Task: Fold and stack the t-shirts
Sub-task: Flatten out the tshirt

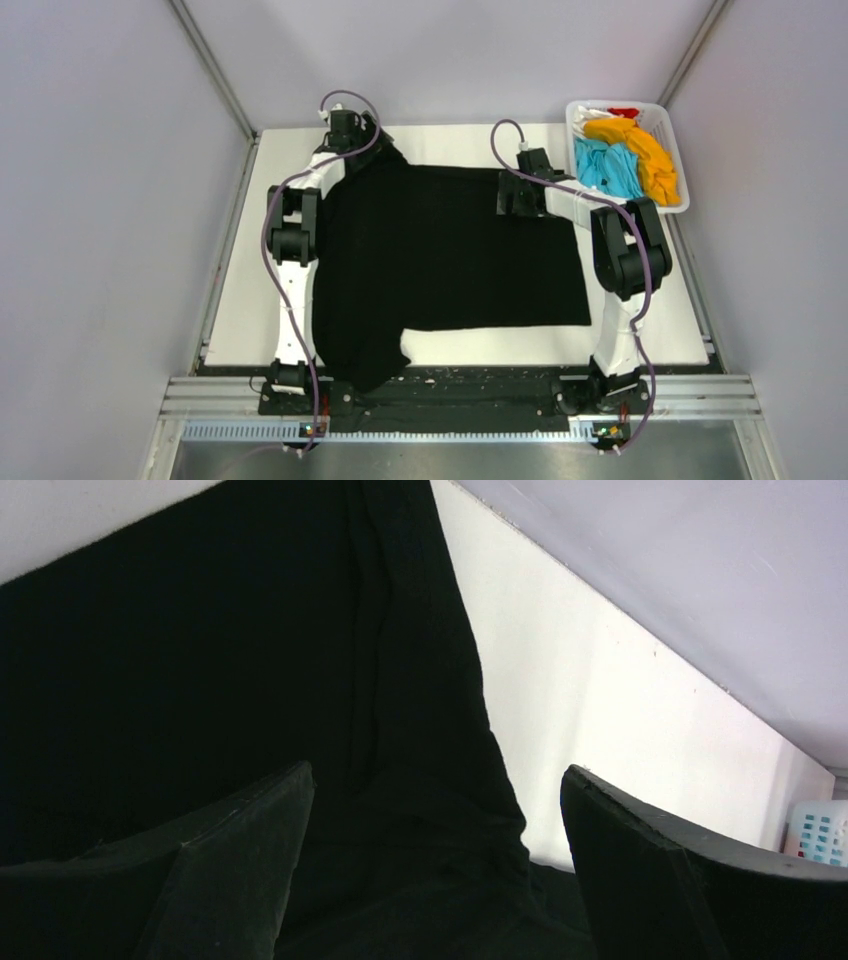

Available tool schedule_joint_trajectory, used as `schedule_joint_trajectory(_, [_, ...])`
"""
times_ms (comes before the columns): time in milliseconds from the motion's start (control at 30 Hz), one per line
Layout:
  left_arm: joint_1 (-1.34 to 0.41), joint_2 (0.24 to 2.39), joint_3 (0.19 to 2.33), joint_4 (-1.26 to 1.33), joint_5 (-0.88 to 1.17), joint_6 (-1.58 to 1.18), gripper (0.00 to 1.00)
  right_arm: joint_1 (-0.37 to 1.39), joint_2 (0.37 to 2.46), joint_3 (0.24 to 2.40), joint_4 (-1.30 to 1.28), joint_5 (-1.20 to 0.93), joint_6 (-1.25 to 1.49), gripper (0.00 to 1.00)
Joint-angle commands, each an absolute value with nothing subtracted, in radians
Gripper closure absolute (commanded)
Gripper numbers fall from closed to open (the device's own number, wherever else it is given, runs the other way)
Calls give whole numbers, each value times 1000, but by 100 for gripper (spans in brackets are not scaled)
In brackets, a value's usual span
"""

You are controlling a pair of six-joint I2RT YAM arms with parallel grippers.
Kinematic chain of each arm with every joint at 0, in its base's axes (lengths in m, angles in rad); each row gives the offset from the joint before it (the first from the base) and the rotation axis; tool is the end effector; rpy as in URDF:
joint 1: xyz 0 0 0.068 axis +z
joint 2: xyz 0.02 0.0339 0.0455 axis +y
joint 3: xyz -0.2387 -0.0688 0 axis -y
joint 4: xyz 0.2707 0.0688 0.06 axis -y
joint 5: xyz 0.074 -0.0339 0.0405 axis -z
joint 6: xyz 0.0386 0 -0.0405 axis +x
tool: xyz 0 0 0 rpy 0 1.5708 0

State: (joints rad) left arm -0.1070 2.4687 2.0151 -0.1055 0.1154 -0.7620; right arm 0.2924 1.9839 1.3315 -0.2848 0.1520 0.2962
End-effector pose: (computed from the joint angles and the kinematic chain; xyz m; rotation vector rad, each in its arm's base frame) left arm 0.5678 -0.0655 0.1380 -0.6385 2.0975 -0.6258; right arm 0.4170 0.1194 0.1251 0.0670 2.4924 0.0554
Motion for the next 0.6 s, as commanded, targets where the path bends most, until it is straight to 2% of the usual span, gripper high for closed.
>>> schedule_joint_trajectory(0, [-107, 2485, 2059, -75, 145, -792, 1, 294, 2010, 1323, -325, 158, 300, 1])
schedule_joint_trajectory(333, [-112, 2541, 2087, 8, 251, -859, 1, 294, 2018, 1328, -327, 157, 307, 1])
schedule_joint_trajectory(567, [-122, 2649, 2179, 310, 306, -1077, 1, 295, 2033, 1339, -332, 151, 310, 1])
